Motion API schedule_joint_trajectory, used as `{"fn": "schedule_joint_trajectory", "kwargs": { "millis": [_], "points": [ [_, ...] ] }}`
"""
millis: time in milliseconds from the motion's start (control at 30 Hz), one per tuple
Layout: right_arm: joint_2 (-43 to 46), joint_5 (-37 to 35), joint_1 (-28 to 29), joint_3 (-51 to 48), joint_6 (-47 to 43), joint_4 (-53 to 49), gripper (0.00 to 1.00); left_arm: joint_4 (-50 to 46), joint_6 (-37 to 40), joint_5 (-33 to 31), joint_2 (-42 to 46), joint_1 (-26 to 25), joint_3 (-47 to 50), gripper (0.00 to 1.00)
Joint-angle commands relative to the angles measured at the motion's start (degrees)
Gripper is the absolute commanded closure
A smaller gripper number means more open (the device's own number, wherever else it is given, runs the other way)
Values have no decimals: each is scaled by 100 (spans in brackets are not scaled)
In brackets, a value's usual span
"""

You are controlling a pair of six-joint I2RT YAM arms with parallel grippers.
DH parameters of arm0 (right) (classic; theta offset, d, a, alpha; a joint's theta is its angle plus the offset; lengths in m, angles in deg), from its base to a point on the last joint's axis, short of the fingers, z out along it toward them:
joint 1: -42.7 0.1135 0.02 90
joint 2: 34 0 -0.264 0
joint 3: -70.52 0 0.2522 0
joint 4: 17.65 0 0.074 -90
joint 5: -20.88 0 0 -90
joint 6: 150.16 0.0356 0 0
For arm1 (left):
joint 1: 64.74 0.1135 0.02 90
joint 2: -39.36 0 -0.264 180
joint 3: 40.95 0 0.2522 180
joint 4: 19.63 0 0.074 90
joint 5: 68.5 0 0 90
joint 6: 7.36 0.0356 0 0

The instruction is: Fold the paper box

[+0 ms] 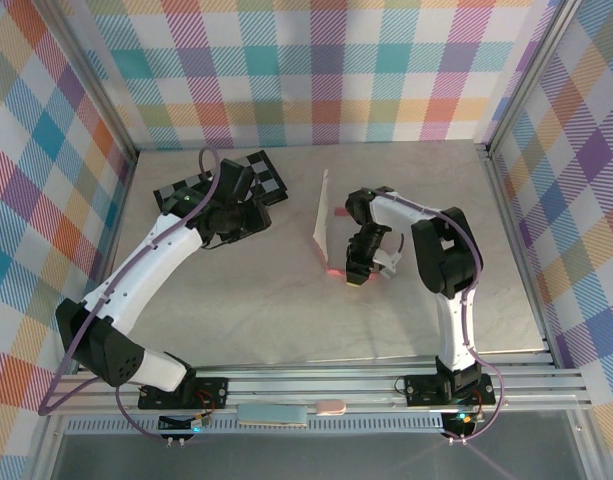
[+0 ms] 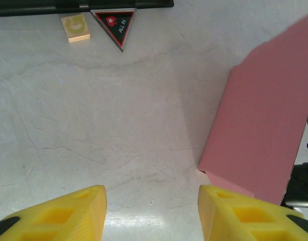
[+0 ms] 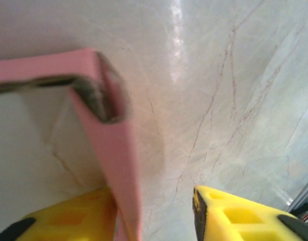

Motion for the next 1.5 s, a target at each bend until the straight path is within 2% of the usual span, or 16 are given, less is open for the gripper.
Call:
{"fn": "schedule_joint_trajectory", "kwargs": {
  "millis": [0, 167, 300, 500, 600, 667, 700, 767, 800, 900, 1000, 1133, 1200, 1300, 1467],
  "points": [
    [261, -322, -76, 246, 1225, -36, 45, 33, 199, 237, 150, 32, 158, 50],
    [447, -666, -169, 620, 660, -245, 30, 236, 245, 388, 41, -2, 201, 49],
    [621, -1119, -275, 1040, -19, -409, 26, 407, 331, 489, -70, -56, 100, 48],
    [837, -597, -420, 510, -203, 76, 23, 563, 338, 626, -254, -90, 57, 49],
    [964, -970, -502, 625, -540, -36, 22, 548, 337, 599, -305, -100, -23, 49],
    [1086, -1473, -594, 837, -1187, 74, 23, 520, 351, 566, -302, -100, -72, 49],
    [1118, -1731, -641, 1048, -1818, 166, 24, 522, 384, 560, -288, -100, -66, 49],
    [1124, -2156, -674, 1518, -3337, 388, 24, 520, 420, 570, -233, -100, -29, 49],
    [1132, -2187, -666, 1688, -4390, 738, 25, 560, 467, 624, -173, -99, 16, 49],
    [1182, -1535, -584, 2000, -6894, 1540, 30, 972, 620, 1064, 183, -83, 385, 49],
    [1072, -1032, -353, 2539, -8355, 1042, 31, 1717, 679, 1537, 833, -87, 1096, 48],
    [777, -500, -17, 3071, -9120, 503, 35, 2619, 747, 2109, 1555, -87, 1859, 48],
    [656, -441, 197, 3191, -9341, 533, 35, 2884, 764, 2155, 1813, -91, 2150, 49],
    [271, -712, 421, 3740, -9426, 145, 37, 2848, 778, 2095, 1964, -84, 2319, 49],
    [-246, -970, 467, 4313, -9334, -221, 41, 2747, 736, 2074, 2043, -91, 2402, 50]
  ]
}}
